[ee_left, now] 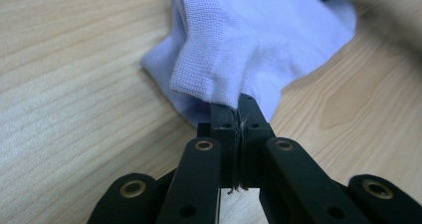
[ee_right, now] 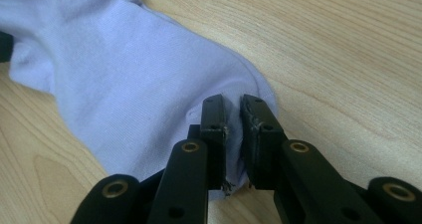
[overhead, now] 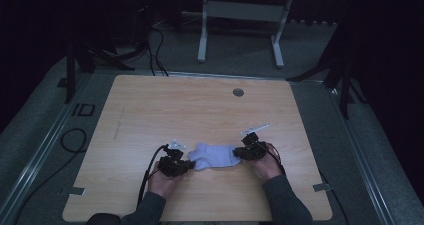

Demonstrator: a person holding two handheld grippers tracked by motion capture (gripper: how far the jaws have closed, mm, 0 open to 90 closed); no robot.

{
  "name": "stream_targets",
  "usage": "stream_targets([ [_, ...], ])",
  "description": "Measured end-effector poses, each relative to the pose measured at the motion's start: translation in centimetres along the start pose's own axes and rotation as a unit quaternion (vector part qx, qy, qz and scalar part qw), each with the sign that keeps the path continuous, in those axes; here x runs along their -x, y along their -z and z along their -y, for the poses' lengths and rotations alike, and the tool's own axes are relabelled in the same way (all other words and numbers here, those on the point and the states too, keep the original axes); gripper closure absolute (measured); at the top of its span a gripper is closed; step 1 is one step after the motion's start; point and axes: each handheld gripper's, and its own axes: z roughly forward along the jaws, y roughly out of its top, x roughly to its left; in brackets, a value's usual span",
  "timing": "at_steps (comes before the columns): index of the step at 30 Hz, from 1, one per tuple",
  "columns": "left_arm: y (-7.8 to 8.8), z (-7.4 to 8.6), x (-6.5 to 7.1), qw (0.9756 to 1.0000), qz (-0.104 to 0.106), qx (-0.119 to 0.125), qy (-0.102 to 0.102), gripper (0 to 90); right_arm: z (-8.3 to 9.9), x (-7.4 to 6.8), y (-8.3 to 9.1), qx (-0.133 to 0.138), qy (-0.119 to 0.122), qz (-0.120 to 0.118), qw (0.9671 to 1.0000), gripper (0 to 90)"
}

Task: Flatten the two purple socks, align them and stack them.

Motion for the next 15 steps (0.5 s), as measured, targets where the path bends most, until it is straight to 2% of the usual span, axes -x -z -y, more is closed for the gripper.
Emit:
stream_targets([
  [4, 0.4, -0.2, 0.4, 0.9999, -0.007, 0.006, -0.013, 78.9, 0.0, 0.0, 0.0, 0.001, 0.000, -0.001, 1.0000, 80.3],
  [8, 1.5, -0.5, 0.8, 0.9991, -0.023, 0.029, -0.022, 70.4, 0.1, 0.0, 0.0, 0.002, 0.001, 0.000, 1.0000, 80.3],
  [13, 2.2, -0.8, 1.2, 0.9968, -0.052, 0.053, -0.030, 67.1, 0.1, -0.1, 0.0, 0.003, 0.001, 0.001, 1.0000, 80.3],
  [15, 2.1, -0.8, 1.3, 0.9965, -0.047, 0.060, -0.034, 67.9, 0.1, -0.1, 0.0, 0.004, 0.001, 0.001, 1.0000, 80.3],
])
